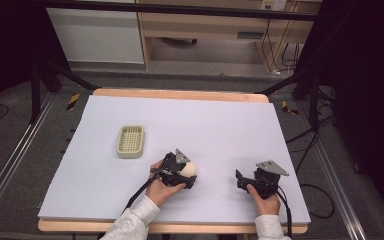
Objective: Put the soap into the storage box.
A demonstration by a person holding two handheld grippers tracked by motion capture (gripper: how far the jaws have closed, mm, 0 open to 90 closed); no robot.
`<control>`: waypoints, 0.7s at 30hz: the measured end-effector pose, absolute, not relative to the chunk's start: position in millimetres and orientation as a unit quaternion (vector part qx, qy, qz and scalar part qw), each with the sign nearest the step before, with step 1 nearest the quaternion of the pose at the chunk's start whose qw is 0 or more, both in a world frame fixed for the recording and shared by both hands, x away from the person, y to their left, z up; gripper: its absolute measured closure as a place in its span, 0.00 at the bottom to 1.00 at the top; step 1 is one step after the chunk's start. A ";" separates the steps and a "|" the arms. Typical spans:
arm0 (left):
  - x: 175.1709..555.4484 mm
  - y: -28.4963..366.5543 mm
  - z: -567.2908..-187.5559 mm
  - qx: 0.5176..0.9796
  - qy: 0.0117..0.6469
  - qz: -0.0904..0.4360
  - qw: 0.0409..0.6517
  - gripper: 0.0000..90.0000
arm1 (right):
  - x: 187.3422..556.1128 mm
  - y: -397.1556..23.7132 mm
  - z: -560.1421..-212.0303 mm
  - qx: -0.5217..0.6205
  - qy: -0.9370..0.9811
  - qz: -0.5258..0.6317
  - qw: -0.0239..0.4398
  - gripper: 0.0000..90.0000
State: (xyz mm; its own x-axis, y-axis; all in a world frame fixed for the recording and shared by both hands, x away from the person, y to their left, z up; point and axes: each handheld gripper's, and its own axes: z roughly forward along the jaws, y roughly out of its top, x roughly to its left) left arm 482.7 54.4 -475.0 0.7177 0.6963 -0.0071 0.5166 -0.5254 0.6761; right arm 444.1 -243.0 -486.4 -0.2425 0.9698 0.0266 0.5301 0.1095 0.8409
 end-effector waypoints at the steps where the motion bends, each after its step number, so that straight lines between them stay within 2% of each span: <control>1: 482.6 54.2 -475.0 0.863 0.352 0.133 0.337 0.26 | 444.1 -242.9 -486.4 0.545 0.688 0.385 0.285 0.05; 21: 479.3 65.8 -462.3 0.861 0.354 0.130 0.341 0.27 | 444.3 -242.8 -486.5 0.545 0.688 0.385 0.284 0.05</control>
State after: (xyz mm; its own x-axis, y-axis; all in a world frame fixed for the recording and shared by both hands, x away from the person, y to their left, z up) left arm 479.3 65.8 -462.3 0.7154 0.6986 -0.0172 0.5204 -0.5161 0.6803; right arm 444.3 -242.8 -486.5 -0.2431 0.9696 0.0282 0.5319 0.1090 0.8398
